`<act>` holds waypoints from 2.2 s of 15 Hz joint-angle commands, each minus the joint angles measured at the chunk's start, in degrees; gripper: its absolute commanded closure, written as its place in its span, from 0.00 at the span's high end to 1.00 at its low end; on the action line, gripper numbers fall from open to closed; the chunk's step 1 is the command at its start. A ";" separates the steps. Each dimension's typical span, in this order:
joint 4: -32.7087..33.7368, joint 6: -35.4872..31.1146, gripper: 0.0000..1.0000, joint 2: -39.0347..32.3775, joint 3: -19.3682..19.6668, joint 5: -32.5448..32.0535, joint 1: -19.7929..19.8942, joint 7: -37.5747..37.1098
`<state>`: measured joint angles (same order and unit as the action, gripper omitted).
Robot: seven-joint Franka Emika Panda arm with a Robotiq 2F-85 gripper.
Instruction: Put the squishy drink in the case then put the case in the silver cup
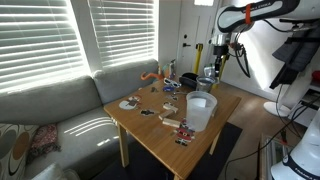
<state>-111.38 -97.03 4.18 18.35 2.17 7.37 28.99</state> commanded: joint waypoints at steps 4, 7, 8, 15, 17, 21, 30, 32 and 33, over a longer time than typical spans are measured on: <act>2.18 0.95 0.02 -2.84 -2.43 1.29 2.40 0.83; 2.67 1.74 0.00 -3.36 -2.46 1.21 2.60 0.79; 3.74 2.21 0.00 -4.28 -2.58 1.49 2.75 0.28; 11.79 7.53 0.00 -10.44 -5.15 2.27 2.72 -0.38; 14.71 7.80 0.00 -12.48 -5.76 2.02 2.98 -1.44; 20.27 9.27 0.00 -16.79 -6.45 2.29 3.73 -3.40; 30.73 16.05 0.00 -24.29 -8.07 7.03 7.10 -7.80; 32.25 16.00 0.00 -25.74 -8.47 7.72 7.52 -9.01; 33.09 16.22 0.00 -26.65 -8.67 7.71 7.69 -9.53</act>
<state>-83.26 -83.48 -19.10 11.08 8.05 13.43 21.72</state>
